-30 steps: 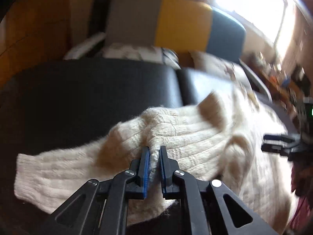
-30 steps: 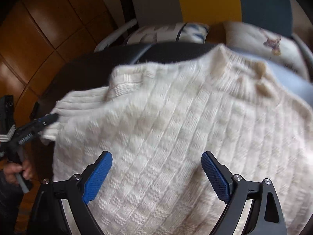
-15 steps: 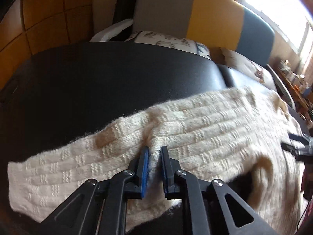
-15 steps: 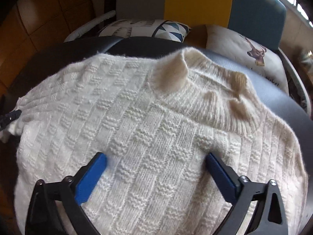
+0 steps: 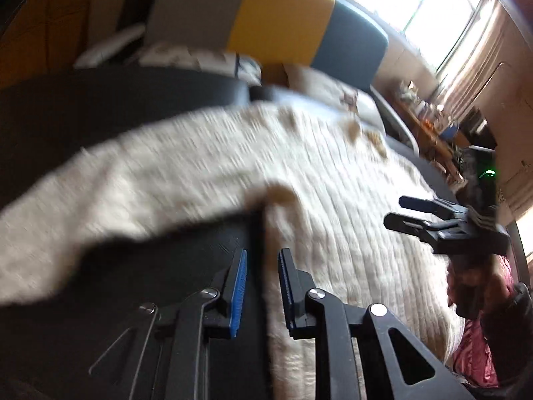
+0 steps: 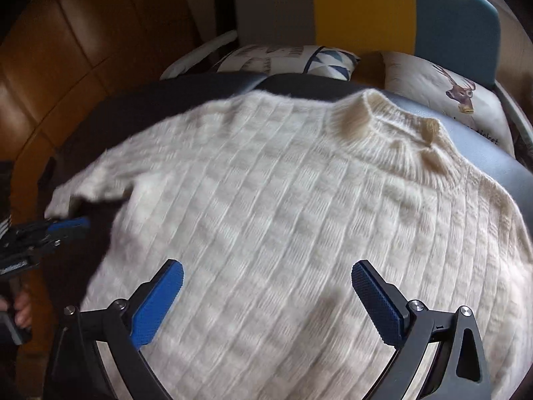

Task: Fold clothes

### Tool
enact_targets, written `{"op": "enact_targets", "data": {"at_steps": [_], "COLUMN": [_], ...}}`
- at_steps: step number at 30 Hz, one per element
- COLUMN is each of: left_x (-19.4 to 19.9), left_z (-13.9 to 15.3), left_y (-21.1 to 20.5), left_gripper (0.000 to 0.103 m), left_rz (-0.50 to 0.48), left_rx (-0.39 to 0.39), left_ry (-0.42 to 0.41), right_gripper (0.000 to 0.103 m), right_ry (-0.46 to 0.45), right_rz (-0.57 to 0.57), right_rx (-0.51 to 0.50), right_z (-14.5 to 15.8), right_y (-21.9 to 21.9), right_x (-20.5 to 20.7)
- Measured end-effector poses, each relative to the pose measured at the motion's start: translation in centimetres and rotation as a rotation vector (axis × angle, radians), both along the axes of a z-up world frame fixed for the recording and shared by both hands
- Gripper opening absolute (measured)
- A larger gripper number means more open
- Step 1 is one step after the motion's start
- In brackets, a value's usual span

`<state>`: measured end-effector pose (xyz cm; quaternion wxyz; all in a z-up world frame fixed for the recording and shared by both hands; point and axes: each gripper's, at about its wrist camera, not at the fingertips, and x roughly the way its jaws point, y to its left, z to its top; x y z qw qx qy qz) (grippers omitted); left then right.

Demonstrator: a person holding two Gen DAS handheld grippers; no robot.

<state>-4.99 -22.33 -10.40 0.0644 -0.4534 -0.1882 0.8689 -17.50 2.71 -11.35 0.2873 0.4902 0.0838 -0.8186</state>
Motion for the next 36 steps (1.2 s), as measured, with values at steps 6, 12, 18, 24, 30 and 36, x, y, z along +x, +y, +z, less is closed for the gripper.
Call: {"op": "enact_targets", "data": {"at_steps": [6, 12, 18, 24, 30, 36], "left_x": [-2.2, -4.0, -6.0, -4.1, 0.3, 4.2], "left_z": [-2.1, -3.2, -3.4, -1.2, 0.4, 0.2], "left_y": [2.1, 4.3, 4.3, 3.5, 5.3, 8.5], "left_gripper": [0.025, 0.007, 0.013, 0.019, 0.019, 0.019], "left_rz": [-0.004, 0.063, 0.106, 0.145, 0.046, -0.033], "left_rx": [0.02, -0.162, -0.133, -0.128, -0.093, -0.086], "left_ry": [-0.064, -0.085, -0.099, -0.078, -0.029, -0.03], "right_gripper": [0.103, 0.103, 0.103, 0.103, 0.103, 0.103], "right_ry": [0.026, 0.013, 0.021, -0.003, -0.012, -0.078], "right_rz": [-0.033, -0.136, -0.174, -0.147, -0.191, -0.27], "right_rx": [0.086, 0.103, 0.106, 0.023, -0.095, -0.156], "right_z": [-1.2, -3.1, -3.3, -1.4, 0.9, 0.4], "right_y": [1.4, 4.6, 5.6, 7.1, 12.0, 17.9], "right_x": [2.1, 0.3, -1.9, -1.1, 5.0, 11.4]}}
